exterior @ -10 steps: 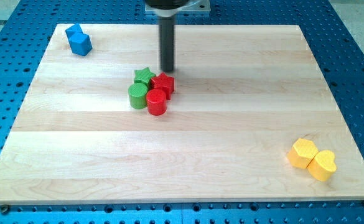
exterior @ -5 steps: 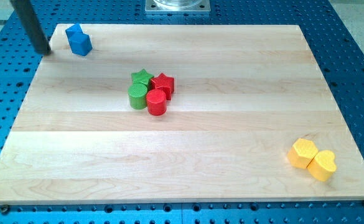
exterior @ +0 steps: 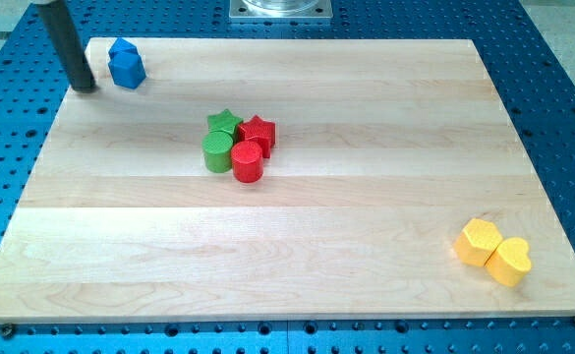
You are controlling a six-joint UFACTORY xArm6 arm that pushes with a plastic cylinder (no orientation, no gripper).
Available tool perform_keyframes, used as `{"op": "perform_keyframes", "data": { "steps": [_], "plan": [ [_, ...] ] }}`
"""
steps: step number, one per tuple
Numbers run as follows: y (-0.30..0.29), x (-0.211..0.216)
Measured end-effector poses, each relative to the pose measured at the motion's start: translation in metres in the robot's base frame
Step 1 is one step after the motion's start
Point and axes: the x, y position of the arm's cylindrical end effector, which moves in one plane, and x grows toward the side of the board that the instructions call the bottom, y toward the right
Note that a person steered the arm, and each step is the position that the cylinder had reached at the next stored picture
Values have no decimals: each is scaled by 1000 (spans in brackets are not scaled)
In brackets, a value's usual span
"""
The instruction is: Place the cube above the hexagon
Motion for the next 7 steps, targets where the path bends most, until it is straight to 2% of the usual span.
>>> {"op": "perform_keyframes", "data": {
  "steps": [1,3,4,5,6,7],
  "plan": [
    [16,-9],
    [167,-4],
    [93,-28],
    [154,-53],
    [208,-30],
    [232,37]
  ]
}}
